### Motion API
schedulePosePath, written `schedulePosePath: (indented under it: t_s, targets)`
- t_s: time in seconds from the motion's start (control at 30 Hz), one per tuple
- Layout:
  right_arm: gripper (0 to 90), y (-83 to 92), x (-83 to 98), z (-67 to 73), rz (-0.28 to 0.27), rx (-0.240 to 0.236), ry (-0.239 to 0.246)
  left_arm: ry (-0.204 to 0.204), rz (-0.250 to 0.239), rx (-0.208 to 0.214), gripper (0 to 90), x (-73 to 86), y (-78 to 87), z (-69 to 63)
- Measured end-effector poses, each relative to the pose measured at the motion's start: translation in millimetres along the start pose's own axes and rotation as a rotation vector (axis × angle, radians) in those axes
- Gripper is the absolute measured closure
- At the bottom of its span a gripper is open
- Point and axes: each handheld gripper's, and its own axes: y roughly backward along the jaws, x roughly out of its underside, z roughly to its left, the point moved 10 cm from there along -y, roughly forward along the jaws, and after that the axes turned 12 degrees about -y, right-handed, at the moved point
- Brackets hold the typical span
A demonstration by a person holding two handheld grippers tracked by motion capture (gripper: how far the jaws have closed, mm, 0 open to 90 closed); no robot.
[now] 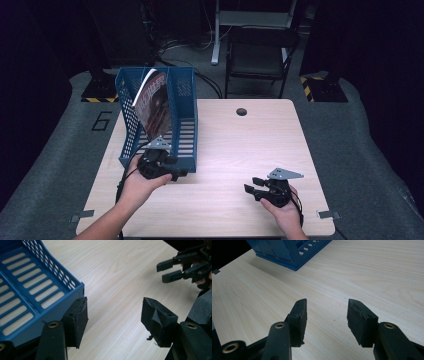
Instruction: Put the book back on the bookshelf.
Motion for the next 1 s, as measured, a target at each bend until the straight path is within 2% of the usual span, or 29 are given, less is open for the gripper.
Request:
schedulePosePath:
  t_s: [0.1, 0.17, 0.2, 0.27, 0.4, 0.47, 0.5, 0.53, 0.6, 0.63, 0.8, 0.9, 1.0]
  targets:
    - [50.4, 0.2, -0.1, 0.4, 0.0, 0.0, -0.001, 0.003, -0.015, -0.004, 38.5, 7.7, -7.3, -1.6]
    - [50.4, -0.1, -0.4, 0.3, -0.002, -0.001, 0.008, -0.024, -0.027, -0.017, 39.2, 11.8, -9.9, -0.9]
    - [50.4, -0.1, -0.4, 0.3, -0.002, -0.001, 0.01, -0.001, -0.033, -0.01, 39.3, 14.2, -11.6, -2.6]
    - [50.4, 0.1, -0.4, 1.1, -0.003, -0.005, 0.005, 0.02, -0.044, 0.01, 39.3, 19.0, -14.1, -4.6]
    - [50.4, 0.4, -0.3, 0.7, -0.001, -0.001, -0.002, 0.039, -0.059, 0.06, 39.3, 29.8, -22.0, -10.9]
    - [50.4, 0.6, 0.0, 0.5, 0.001, -0.001, -0.001, 0.025, -0.046, 0.061, 39.3, 36.9, -25.5, -12.7]
    - [50.3, 0.7, 0.1, 0.5, 0.003, 0.0, -0.002, 0.031, -0.046, 0.067, 39.3, 39.6, -27.0, -14.6]
    - [50.4, 0.7, 0.2, 0.5, 0.003, 0.0, -0.002, 0.015, -0.047, 0.07, 39.3, 42.3, -28.1, -14.3]
    - [50.4, 0.5, 0.0, 0.4, 0.002, 0.001, -0.002, 0.029, -0.048, 0.07, 39.3, 47.9, -31.2, -16.2]
    - [50.4, 0.5, 0.1, 0.3, 0.002, 0.001, -0.001, 0.016, -0.044, 0.067, 39.3, 51.9, -33.1, -15.5]
    - [50.4, 0.2, -0.1, 0.8, -0.001, 0.0, 0.003, 0.023, -0.038, 0.062, 39.8, 65.3, -42.2, -18.1]
    - [50.4, 0.2, 0.6, 0.6, 0.003, 0.002, 0.0, 0.031, -0.035, 0.084, 39.7, 70.4, -46.8, -22.1]
    - [50.4, -0.2, 0.4, 0.6, 0.002, 0.0, 0.009, 0.034, -0.035, 0.087, 39.7, 75.0, -52.9, -24.8]
